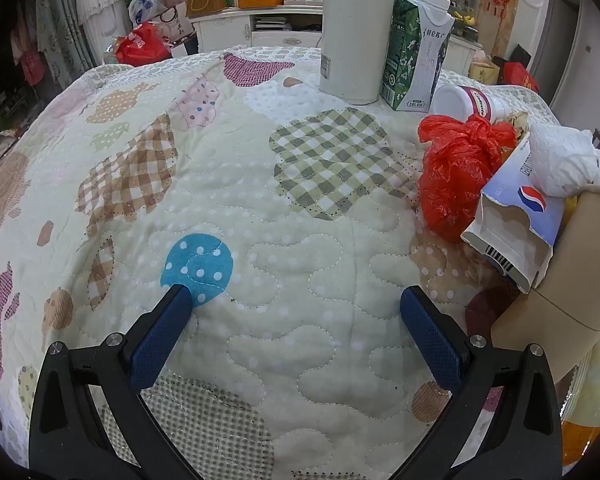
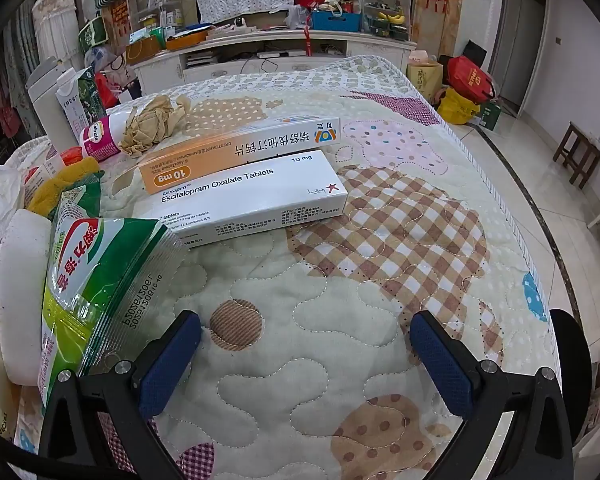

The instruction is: Collect trash

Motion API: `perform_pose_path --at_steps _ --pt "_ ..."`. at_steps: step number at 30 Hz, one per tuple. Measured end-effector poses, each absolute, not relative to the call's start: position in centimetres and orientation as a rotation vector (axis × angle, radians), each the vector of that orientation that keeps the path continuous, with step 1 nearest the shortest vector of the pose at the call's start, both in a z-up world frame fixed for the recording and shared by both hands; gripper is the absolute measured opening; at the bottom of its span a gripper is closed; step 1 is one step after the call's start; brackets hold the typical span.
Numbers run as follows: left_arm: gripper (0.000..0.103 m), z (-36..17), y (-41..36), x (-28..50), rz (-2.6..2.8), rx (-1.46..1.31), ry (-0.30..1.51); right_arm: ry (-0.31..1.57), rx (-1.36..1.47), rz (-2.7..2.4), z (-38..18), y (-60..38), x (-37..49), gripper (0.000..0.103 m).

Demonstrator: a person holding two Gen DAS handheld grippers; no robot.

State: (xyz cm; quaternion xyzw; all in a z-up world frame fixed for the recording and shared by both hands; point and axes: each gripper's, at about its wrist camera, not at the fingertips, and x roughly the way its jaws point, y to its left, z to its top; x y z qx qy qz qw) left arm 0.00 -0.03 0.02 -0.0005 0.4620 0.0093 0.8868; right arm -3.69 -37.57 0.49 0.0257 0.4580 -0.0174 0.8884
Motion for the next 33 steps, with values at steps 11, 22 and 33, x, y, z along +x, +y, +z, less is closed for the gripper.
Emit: perform_pose_path --at_steps 11,22,33 --pt "0.103 3.3 -1.1 -5.7 0.067 -0.009 0.873 0.976 0.055 -0.005 1.6 -38.0 -9.3 0.103" --pt "0.103 10.6 -5.6 -13.1 0.075 0.001 0.658 0.749 0.125 0.065 9.5 -37.0 -17.0 0.103" --pt "0.103 13.4 -9.4 -16.3 0.032 -0.004 0.585 0.528 0.083 0.111 15.2 -33.9 -21.0 0.103"
